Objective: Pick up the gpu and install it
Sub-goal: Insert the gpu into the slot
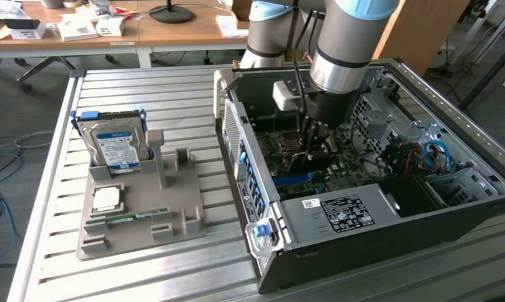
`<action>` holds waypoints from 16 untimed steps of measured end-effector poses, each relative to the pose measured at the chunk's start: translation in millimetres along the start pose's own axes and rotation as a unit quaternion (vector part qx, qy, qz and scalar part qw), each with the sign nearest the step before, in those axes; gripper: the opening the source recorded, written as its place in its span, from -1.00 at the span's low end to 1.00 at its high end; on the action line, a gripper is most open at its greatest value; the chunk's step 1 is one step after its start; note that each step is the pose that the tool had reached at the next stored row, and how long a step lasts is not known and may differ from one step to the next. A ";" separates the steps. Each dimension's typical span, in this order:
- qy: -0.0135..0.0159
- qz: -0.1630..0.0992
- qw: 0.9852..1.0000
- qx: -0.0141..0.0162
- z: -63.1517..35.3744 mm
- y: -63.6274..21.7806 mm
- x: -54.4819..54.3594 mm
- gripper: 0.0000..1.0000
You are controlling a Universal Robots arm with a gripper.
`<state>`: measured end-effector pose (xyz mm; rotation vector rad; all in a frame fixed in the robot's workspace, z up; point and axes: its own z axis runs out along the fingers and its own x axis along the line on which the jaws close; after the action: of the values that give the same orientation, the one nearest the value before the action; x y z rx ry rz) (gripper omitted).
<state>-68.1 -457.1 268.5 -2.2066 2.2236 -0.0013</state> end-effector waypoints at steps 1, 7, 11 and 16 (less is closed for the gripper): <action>0.000 0.000 1.000 0.000 0.1 0.5 0.0 -0.47; 0.000 0.000 1.000 0.000 1.5 1.3 0.0 -0.47; 0.000 0.000 1.000 0.000 2.4 1.5 0.1 -0.47; 0.000 0.000 1.000 0.000 3.2 2.9 -0.1 -0.47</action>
<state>-71.0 -457.0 265.3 -2.2067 2.2235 -0.0012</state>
